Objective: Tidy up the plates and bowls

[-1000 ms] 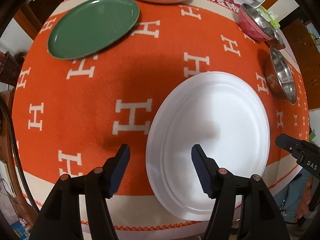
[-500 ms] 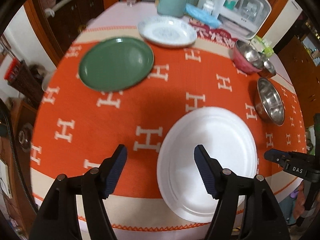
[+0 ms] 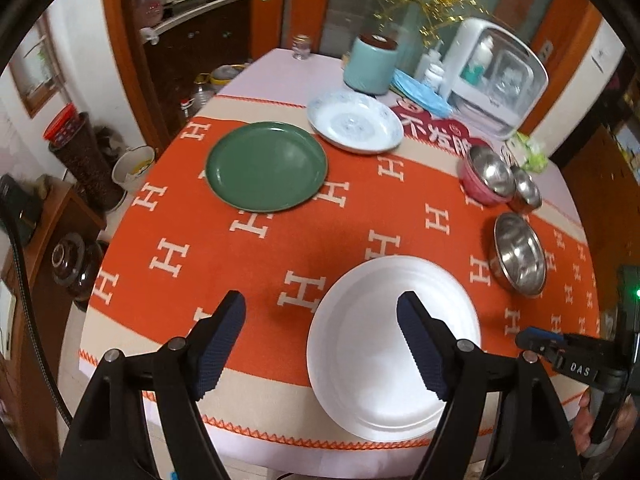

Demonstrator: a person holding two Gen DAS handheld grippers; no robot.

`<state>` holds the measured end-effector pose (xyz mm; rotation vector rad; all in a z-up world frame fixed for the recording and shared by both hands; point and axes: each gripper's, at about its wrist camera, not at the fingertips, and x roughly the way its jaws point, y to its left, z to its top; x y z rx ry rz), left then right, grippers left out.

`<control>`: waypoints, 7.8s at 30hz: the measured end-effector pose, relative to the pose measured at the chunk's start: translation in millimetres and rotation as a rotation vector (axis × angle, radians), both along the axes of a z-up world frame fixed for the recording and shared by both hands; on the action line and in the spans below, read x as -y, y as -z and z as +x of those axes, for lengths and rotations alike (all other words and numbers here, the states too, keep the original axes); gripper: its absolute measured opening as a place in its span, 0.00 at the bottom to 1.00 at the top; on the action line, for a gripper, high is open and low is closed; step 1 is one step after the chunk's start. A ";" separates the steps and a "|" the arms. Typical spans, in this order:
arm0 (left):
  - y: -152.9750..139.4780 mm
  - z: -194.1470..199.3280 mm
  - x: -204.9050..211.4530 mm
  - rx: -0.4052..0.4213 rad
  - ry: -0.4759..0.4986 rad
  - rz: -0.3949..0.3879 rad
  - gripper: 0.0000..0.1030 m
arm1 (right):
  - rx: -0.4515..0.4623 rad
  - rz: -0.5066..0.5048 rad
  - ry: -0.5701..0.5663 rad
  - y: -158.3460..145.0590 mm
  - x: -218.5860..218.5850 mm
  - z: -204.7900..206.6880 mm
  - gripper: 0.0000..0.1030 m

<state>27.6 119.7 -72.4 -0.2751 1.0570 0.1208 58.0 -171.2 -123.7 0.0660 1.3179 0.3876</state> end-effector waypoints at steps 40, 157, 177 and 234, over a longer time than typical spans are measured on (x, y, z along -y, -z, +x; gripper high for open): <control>9.0 147.6 -176.7 0.028 0.099 0.147 0.77 | 0.088 0.060 0.122 -39.5 -142.6 108.6 0.26; 84.4 83.7 -9.5 -0.239 0.477 -0.161 0.14 | -0.134 0.153 0.242 47.9 -51.2 19.5 0.09; 133.9 44.6 36.6 -0.301 0.369 -0.069 0.14 | -0.204 0.099 0.152 98.6 -21.5 0.4 0.11; -2.4 42.1 5.1 0.045 0.404 0.024 0.71 | 0.017 0.077 0.062 -1.8 -84.9 -2.1 0.23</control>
